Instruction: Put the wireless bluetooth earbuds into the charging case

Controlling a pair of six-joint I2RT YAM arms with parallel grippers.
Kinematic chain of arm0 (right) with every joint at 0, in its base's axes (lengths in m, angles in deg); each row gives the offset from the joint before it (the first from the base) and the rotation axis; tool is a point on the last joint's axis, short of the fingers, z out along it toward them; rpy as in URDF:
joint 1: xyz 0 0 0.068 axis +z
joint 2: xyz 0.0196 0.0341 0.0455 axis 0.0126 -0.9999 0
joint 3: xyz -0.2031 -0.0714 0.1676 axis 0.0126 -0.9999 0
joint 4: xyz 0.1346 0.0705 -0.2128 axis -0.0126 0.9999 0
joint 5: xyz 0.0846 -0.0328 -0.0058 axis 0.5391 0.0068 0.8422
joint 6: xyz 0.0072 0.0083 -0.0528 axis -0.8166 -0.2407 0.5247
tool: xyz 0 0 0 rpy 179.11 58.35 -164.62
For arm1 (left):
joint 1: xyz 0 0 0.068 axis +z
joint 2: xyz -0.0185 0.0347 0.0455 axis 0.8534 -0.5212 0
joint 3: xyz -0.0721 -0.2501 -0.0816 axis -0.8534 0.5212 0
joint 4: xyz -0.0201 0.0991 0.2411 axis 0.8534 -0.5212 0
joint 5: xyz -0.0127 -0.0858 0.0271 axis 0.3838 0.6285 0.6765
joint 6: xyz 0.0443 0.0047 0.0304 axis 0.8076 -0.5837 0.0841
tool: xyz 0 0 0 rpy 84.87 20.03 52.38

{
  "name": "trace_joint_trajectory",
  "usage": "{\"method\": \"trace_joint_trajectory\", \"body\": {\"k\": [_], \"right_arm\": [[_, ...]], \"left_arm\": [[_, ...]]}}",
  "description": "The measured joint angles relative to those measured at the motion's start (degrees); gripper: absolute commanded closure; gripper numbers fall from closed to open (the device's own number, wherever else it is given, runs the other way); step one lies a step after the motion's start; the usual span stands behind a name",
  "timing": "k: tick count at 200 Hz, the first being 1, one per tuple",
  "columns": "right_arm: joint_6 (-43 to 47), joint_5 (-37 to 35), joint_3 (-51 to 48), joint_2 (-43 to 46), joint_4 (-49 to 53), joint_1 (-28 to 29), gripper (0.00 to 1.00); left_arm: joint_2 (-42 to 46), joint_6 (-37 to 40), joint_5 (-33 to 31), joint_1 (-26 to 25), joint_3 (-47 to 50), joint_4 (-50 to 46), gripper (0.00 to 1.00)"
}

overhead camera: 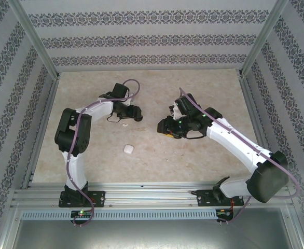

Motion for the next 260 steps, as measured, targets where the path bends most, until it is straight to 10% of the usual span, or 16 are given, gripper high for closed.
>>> {"method": "trace_joint_trajectory", "body": {"k": [133, 260], "right_arm": [[3.04, -1.18, -3.34, 0.37, -0.48, 4.94, 0.53], [-0.66, -3.78, -10.93, 3.78, -2.54, 8.17, 0.49]], "left_arm": [[43.91, -0.04, -6.27, -0.04, 33.7, -10.6, 0.37], [31.06, -1.11, -10.6, -12.87, 32.09, -10.45, 0.26]]}}
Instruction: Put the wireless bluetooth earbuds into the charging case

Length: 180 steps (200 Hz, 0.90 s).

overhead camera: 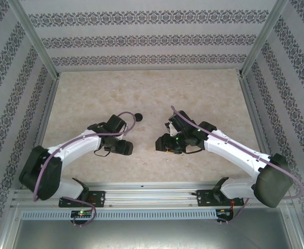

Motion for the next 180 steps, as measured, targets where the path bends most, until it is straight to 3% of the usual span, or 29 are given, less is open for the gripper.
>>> {"method": "trace_joint_trajectory", "body": {"k": [56, 110, 140, 180], "right_arm": [[-0.94, -0.98, -0.81, 5.07, 0.35, -2.82, 0.49], [-0.9, -0.81, -2.25, 9.25, 2.71, -7.43, 0.48], [-1.14, 0.7, -5.6, 12.17, 2.6, -10.56, 0.48], [-0.98, 4.37, -5.92, 9.81, 1.99, -14.21, 0.48]], "left_arm": [[-10.71, 3.32, -1.18, -2.45, -4.59, 2.47, 0.24], [-11.93, 4.81, -3.67, -2.6, -4.59, 2.84, 0.44], [-11.93, 4.81, -4.96, -2.93, -4.59, 2.78, 0.5], [-11.45, 6.78, -3.52, -3.65, -4.33, 3.87, 0.58]]}}
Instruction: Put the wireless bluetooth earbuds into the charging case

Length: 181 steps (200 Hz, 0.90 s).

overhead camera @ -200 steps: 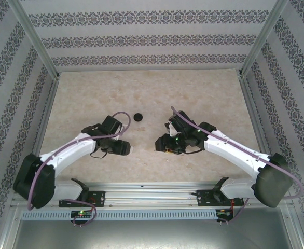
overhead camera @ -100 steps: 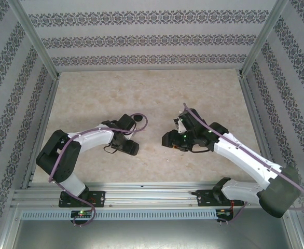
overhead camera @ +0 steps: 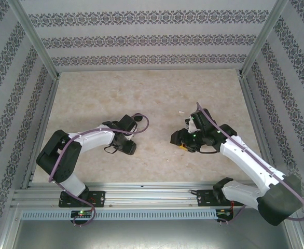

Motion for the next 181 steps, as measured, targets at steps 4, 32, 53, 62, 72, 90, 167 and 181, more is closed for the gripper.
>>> {"method": "trace_joint_trajectory", "body": {"k": [4, 32, 53, 62, 72, 90, 167, 181], "right_arm": [[0.07, 0.5, 0.0, -0.44, -0.17, -0.24, 0.48], [0.07, 4.76, 0.02, -3.43, -2.16, -2.21, 0.48], [0.07, 8.09, 0.02, -5.49, -3.67, -3.45, 0.47], [0.04, 9.29, 0.02, -6.12, -4.13, -3.82, 0.47], [0.0, 10.86, 0.02, -6.6, -4.74, -4.13, 0.47], [-0.13, 13.86, 0.02, -7.17, -6.1, -4.46, 0.47], [1.6, 21.75, 10.75, -12.37, -3.52, -4.57, 0.54], [2.08, 22.45, 11.65, -12.39, -2.78, -4.85, 0.54]], "left_arm": [[0.09, 0.37, 0.9, -0.2, 0.07, 0.55, 0.58], [1.16, 2.73, 5.97, -1.79, 1.07, 4.17, 0.59], [2.71, 4.79, 9.16, -2.27, 1.53, 6.16, 0.59], [3.52, 5.6, 10.75, -2.56, 1.53, 7.1, 0.6], [4.57, 6.73, 12.85, -2.84, 1.53, 8.11, 0.6], [6.34, 8.61, 16.65, -3.5, 1.27, 9.86, 0.62], [9.57, 13.18, 24.02, -8.41, -4.46, 16.2, 0.66], [9.6, 13.22, 24.22, -8.41, -5.16, 16.13, 0.66]]}}
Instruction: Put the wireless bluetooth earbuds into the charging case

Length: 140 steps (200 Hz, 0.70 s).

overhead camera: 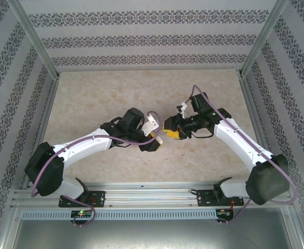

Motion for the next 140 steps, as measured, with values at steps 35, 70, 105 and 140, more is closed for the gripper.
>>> {"method": "trace_joint_trajectory", "body": {"k": [35, 70, 105, 140], "right_arm": [[1.7, 0.35, 0.31, 0.02, 2.56, -0.09, 0.51], [2.6, 0.55, 0.04, 0.2, 3.65, -0.46, 0.51], [1.25, 1.4, -3.96, 2.29, 1.77, -0.83, 0.48], [0.44, 1.86, -5.11, 4.85, -0.02, -1.95, 0.48]], "left_arm": [[-0.04, 0.2, 0.66, -0.5, -0.24, -0.94, 0.66], [-0.04, -0.26, 1.51, -0.72, -0.24, -1.22, 0.66], [0.35, -1.33, 2.99, -1.88, -0.24, 4.39, 0.65], [0.61, -3.19, 4.11, -2.1, -0.24, 7.87, 0.65]]}}
